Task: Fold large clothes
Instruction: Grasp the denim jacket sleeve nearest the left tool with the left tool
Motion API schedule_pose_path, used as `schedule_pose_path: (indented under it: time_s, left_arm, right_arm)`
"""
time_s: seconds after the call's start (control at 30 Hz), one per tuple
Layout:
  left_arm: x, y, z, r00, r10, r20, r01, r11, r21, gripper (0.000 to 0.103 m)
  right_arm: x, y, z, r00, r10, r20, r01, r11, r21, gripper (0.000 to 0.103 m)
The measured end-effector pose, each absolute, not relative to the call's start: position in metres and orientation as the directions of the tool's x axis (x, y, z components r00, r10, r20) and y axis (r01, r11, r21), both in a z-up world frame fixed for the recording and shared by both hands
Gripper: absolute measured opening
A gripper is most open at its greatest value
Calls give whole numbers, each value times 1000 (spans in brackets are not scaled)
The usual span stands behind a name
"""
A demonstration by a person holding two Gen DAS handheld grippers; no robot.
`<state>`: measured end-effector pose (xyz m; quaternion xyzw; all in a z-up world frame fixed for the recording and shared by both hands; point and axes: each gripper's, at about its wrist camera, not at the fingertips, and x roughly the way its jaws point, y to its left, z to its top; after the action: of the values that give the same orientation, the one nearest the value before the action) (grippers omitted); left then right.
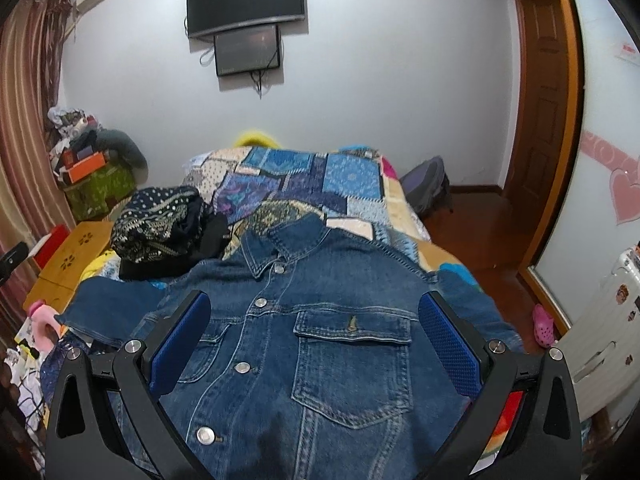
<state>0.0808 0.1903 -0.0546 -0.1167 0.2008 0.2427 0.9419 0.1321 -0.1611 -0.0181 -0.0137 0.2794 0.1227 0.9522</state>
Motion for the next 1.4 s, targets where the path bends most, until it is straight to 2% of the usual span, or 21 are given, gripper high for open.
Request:
schedule_pose_path:
  time_s: [0.33, 0.47, 0.57, 0.73, 0.87, 0.97, 1.0, 1.03, 1.17, 1.2, 1.23, 1.33, 1.4]
  left_arm:
    - [96, 309, -142, 642, 405, -651, -671, 707, -222, 103]
    - [103, 346, -186, 560, 317, -765, -721, 641, -262, 103]
    - [104, 370, -217, 545, 219, -809, -737, 586, -337, 103]
    - [109, 393, -249, 560, 110, -821, -739, 514, -435, 88]
    - [117, 401, -264, 605, 28, -796, -710, 472, -523, 77]
    - [126, 405, -278, 640, -76, -765, -671, 431, -604, 54]
    - [130, 407, -284, 645, -114, -755, -660, 414, -627, 41]
    - [134, 408, -290, 634, -135, -761, -667, 401, -627, 33]
    - [140, 403, -288, 613, -95, -784, -694, 411, -592, 26]
    - [142, 399, -279, 603, -55, -796, -700, 441, -561, 17]
    - [144, 394, -271, 591, -15, -807, -706, 475, -526, 14]
    - [154, 373, -235, 573, 126, -809, -694, 600, -398, 12]
    - [161, 359, -208, 601, 176, -780, -663, 654, -364, 11]
  right_arm:
    - [177, -135, -43, 749, 172, -639, -232, 973, -10, 103]
    - [195, -127, -54, 707, 170, -687, -233, 973, 1, 103]
    - [206, -121, -61, 677, 165, -718, -230, 973, 6, 103]
    - [223, -110, -75, 631, 124, -766, -222, 975, -25, 103]
    - [228, -103, -80, 637, 95, -765, -225, 972, -66, 103]
    - [232, -101, -81, 621, 104, -777, -232, 971, -55, 103]
    - [233, -102, -81, 617, 112, -779, -234, 971, -45, 103]
    - [234, -103, -80, 616, 118, -779, -233, 972, -37, 103]
    - [230, -107, -74, 641, 118, -758, -223, 974, -37, 103]
    - [229, -108, -73, 647, 116, -754, -219, 975, -38, 103]
    - [228, -109, -71, 650, 115, -751, -216, 976, -38, 103]
    - [226, -116, -67, 661, 113, -742, -204, 978, -32, 103]
    - [224, -121, -64, 670, 117, -733, -197, 980, -24, 103]
